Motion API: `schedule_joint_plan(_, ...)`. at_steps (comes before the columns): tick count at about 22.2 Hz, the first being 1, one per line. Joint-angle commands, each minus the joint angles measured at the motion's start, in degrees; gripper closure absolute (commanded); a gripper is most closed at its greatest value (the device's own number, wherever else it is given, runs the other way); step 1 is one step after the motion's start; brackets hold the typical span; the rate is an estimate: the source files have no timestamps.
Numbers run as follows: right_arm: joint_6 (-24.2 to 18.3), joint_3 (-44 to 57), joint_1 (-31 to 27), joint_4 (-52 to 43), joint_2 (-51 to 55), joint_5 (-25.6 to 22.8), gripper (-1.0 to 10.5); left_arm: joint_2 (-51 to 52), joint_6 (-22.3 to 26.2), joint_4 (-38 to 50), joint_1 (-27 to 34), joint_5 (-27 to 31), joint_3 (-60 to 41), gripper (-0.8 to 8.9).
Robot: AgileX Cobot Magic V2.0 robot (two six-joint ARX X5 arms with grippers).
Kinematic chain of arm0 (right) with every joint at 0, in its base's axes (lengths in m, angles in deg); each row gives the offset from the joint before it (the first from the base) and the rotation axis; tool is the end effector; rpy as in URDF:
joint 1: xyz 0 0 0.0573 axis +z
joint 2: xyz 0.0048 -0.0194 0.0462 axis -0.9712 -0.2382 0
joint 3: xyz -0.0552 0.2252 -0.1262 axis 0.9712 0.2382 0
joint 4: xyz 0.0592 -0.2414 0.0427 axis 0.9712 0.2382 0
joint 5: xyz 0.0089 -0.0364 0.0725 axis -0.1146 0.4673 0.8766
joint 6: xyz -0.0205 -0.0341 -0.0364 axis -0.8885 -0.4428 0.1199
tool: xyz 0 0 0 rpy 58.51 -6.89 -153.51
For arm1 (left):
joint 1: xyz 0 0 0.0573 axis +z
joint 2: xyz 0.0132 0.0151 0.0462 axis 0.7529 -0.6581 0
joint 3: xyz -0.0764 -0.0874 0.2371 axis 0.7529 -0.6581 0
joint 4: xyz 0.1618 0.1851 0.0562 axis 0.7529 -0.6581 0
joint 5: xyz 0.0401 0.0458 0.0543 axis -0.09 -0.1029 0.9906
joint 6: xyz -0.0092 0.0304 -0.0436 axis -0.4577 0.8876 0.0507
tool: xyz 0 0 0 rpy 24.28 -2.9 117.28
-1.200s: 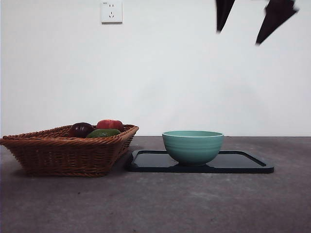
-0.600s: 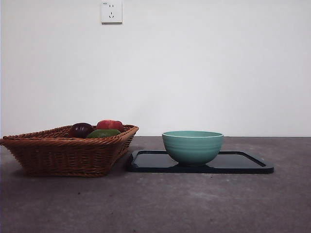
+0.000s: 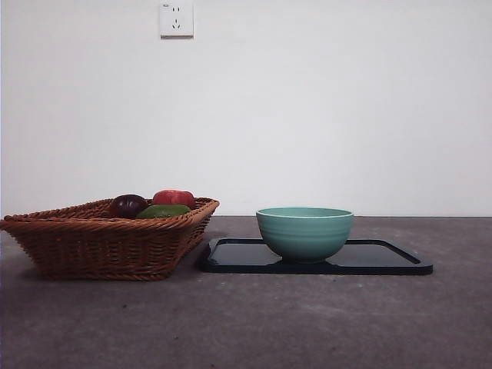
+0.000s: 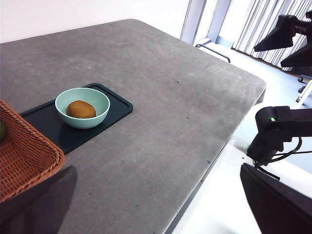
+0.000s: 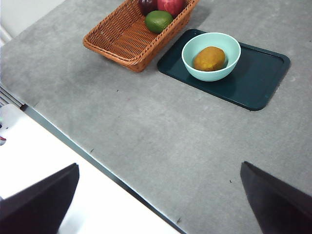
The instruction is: Pick up the wifruite, put it on the bowl, pick up the plate, put it on desk
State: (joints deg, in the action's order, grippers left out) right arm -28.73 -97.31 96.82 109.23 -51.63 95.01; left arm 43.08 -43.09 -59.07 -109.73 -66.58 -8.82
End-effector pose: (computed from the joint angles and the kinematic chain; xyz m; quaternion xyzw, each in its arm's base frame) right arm -0.0050 0.0085 0.3604 0.0110 0.3040 0.3220 0.8965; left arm 0.0189 -0.0323 0.3540 -0.0101 0.1743 -0.4736 0.8633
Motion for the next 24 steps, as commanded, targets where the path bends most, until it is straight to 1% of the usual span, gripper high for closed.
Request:
schedule_joint_plan(1,0.61,-0.59,0.26,0.22,0.39,0.81,3.2,-0.04,0.04,0.7,-0.48,0.28,0.46,1.89)
schedule_joint_plan(4,0.59,-0.59,0.28,0.26,0.39,2.21,3.2,-0.04,0.11,0.72,-0.48,0.28,0.46,1.88)
schedule_joint_plan(10,0.61,-0.59,0.26,-0.02,0.39,2.23,3.2,-0.04,0.98,0.79,-0.48,0.33,0.46,1.89)
schedule_joint_plan(16,0.61,-0.59,0.26,-0.15,0.39,2.21,3.2,-0.42,0.44,4.68,-0.48,1.31,0.46,1.89)
schedule_joint_plan(19,0.61,-0.59,0.26,-0.2,0.39,2.21,3.2,-1.84,-1.6,6.08,-0.48,2.21,0.46,1.89)
schedule_joint_plan(24,0.57,-0.59,0.26,-0.46,0.39,2.21,3.2,-7.1,-7.87,6.67,-0.46,3.21,0.46,1.9)
